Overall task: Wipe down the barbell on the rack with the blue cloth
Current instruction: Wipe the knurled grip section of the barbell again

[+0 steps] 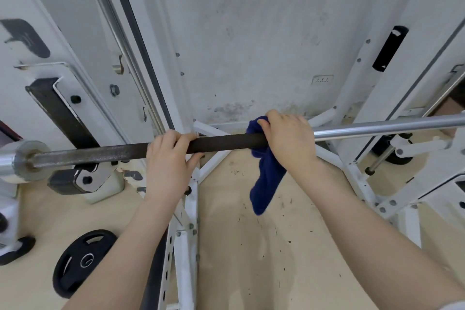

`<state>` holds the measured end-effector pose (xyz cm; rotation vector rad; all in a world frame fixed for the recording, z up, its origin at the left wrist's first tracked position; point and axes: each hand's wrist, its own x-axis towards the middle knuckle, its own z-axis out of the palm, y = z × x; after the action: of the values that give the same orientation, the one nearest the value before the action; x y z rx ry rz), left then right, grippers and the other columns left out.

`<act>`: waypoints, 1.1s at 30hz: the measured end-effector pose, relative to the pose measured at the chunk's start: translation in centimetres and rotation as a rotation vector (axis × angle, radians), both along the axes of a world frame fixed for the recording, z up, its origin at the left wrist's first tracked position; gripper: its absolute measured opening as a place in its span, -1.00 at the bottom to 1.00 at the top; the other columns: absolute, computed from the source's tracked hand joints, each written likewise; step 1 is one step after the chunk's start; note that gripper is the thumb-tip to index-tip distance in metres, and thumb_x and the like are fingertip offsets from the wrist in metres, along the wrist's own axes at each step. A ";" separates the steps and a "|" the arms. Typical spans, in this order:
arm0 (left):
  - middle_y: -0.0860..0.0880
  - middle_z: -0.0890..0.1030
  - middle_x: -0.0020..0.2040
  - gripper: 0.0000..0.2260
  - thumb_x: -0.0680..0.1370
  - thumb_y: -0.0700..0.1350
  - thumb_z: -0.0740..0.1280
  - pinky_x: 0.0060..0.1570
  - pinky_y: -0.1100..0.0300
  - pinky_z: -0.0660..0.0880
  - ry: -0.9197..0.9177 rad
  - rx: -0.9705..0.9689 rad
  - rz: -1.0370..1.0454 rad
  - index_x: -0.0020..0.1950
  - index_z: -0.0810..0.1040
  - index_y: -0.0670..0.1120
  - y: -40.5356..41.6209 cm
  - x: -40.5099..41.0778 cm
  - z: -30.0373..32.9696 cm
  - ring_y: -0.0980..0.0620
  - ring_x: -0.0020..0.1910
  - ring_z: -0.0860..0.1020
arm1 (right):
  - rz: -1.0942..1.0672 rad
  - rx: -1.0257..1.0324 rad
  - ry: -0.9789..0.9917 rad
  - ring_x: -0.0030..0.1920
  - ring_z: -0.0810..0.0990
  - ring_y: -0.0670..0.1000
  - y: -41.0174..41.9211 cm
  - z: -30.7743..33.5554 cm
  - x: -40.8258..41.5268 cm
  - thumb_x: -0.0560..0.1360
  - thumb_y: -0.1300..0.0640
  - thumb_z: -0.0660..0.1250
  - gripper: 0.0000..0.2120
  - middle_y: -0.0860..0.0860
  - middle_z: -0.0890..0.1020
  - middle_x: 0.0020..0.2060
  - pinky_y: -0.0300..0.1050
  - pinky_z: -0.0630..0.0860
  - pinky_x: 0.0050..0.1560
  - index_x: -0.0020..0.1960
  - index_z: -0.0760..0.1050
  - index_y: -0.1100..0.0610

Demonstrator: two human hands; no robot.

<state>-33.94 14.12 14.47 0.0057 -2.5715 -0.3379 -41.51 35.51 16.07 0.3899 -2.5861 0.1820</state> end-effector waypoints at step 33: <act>-0.14 0.57 0.08 -0.72 0.49 -0.35 0.21 0.03 0.08 0.40 -0.076 0.247 -0.029 0.16 0.52 -0.18 -8.3 2.1 2.6 -0.13 0.05 0.52 | 0.336 0.099 0.143 -0.40 0.55 0.07 -14.6 -0.7 3.6 0.50 0.03 0.06 -0.71 -0.02 0.59 -0.41 -0.17 0.41 -0.33 -0.23 0.50 0.10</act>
<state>-31.80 5.78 17.04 0.0720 -2.5893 -0.6761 -37.87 20.92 15.39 0.8427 -2.3797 0.1377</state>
